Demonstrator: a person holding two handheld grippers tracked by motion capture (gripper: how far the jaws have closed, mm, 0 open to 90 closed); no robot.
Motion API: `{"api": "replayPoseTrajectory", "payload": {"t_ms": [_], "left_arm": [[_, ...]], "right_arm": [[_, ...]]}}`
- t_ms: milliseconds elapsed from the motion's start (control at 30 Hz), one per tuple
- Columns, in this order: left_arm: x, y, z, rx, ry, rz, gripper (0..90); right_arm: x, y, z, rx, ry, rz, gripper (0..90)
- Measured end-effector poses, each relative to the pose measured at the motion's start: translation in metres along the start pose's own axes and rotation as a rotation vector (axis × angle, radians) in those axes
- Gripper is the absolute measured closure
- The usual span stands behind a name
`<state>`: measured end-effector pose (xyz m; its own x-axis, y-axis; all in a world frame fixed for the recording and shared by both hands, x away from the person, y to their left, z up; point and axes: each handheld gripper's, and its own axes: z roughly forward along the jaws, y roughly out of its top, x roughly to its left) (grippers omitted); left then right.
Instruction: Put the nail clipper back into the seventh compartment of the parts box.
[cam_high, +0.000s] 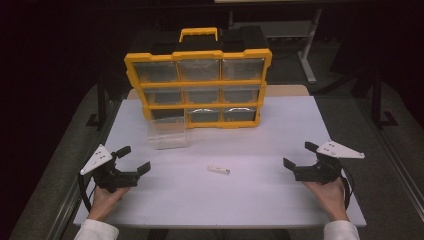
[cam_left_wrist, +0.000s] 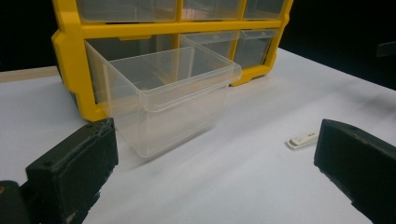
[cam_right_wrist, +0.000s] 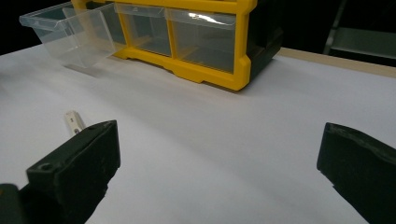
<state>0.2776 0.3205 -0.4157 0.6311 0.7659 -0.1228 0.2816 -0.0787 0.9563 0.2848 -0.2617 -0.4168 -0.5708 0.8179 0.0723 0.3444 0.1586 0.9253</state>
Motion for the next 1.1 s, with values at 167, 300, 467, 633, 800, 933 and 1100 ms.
{"api": "replayPoseTrajectory", "payload": {"t_ms": [167, 300, 467, 633, 800, 933, 1100], "left_arm": [[0.002, 0.000, -0.001, -0.001, -0.001, -0.003, 0.0], [0.003, -0.001, -0.001, -0.001, -0.001, -0.011, 0.0], [0.004, 0.000, -0.004, -0.017, -0.002, -0.019, 0.0], [0.005, -0.001, -0.002, -0.002, -0.002, -0.019, 0.0], [0.004, -0.001, -0.001, -0.001, -0.006, -0.018, 0.0], [0.006, -0.001, -0.001, 0.005, -0.034, -0.040, 0.0], [0.006, -0.001, -0.002, 0.000, -0.030, -0.037, 0.0]], "right_arm": [[0.000, 0.000, 0.000, 0.004, -0.002, -0.001, 0.0], [0.001, 0.000, -0.001, 0.000, -0.001, 0.001, 0.0], [0.004, 0.002, -0.003, 0.001, 0.000, -0.001, 0.0], [0.003, 0.002, -0.001, 0.013, 0.004, 0.016, 0.0], [0.007, 0.005, 0.007, 0.043, 0.020, 0.000, 0.0], [0.012, 0.010, 0.012, 0.054, 0.031, -0.020, 0.0], [0.015, 0.015, 0.018, 0.068, 0.046, -0.034, 0.0]]}}
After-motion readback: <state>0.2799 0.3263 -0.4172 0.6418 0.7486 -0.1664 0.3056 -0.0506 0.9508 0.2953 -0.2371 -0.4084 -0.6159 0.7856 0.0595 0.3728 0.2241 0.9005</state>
